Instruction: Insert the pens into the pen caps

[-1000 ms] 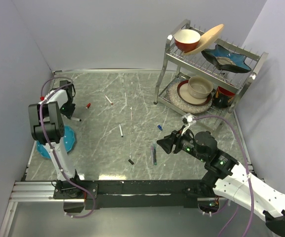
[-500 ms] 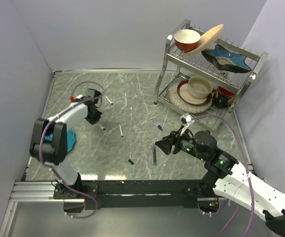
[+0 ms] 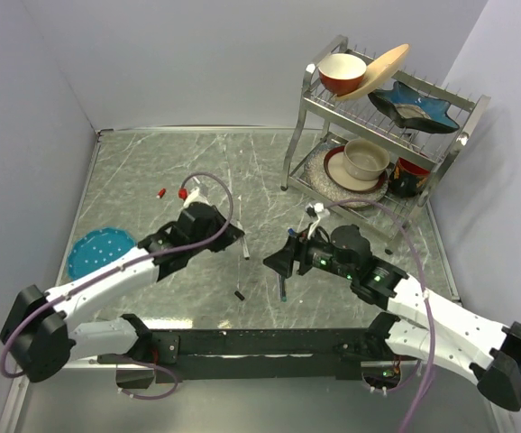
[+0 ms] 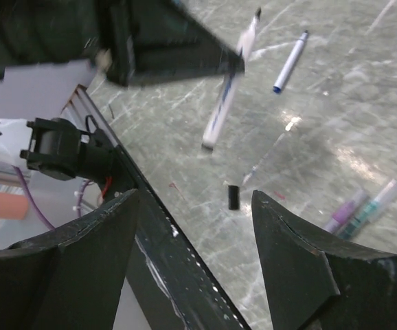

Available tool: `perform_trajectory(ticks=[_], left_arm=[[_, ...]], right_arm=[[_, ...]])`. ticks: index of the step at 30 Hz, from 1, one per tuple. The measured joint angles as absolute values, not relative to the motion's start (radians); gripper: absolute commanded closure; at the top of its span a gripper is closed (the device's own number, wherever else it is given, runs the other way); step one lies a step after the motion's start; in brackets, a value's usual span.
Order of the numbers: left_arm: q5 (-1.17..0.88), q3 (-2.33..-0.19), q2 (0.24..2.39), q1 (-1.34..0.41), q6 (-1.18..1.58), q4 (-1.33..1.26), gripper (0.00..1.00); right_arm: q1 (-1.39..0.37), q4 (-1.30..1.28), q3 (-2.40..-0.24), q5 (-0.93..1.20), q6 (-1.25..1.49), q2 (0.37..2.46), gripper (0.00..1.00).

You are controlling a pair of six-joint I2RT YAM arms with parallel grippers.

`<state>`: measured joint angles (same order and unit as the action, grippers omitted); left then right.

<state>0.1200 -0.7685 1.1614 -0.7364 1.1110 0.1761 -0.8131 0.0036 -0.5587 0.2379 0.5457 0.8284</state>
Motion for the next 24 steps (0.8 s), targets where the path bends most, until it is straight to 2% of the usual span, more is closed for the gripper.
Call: perform_trajectory(ticks=[15, 17, 18, 19, 20, 21, 22, 24], left_arm=[[0.101, -0.609, 0.96, -0.873, 1.142, -0.115, 0.99], [0.101, -0.608, 0.96, -0.876, 1.142, -0.136, 0.99], [0.101, -0.606, 0.959, -0.878, 1.142, -0.153, 0.99], [0.102, -0.604, 0.959, -0.878, 1.141, -0.162, 0.99], [0.103, -0.598, 0.958, -0.879, 1.139, -0.176, 0.99], [0.103, -0.59, 0.956, -0.879, 1.139, -0.19, 0.96], [0.103, -0.584, 0.95, -0.879, 1.127, -0.203, 0.76], [0.101, -0.576, 0.944, -0.879, 1.108, -0.221, 0.58]], right_arm=[[-0.813, 0.19, -0.59, 0.326, 0.634, 1.015, 0.46], [-0.813, 0.197, -0.591, 0.333, 0.64, 1.026, 0.62], [-0.813, 0.202, -0.591, 0.336, 0.641, 1.03, 0.74], [-0.813, 0.208, -0.591, 0.34, 0.646, 1.032, 0.93], [-0.813, 0.215, -0.592, 0.346, 0.653, 1.034, 0.98], [-0.813, 0.215, -0.593, 0.345, 0.652, 1.034, 1.0], [-0.812, 0.208, -0.593, 0.344, 0.665, 1.033, 1.0], [-0.81, 0.21, -0.594, 0.338, 0.676, 1.028, 1.0]])
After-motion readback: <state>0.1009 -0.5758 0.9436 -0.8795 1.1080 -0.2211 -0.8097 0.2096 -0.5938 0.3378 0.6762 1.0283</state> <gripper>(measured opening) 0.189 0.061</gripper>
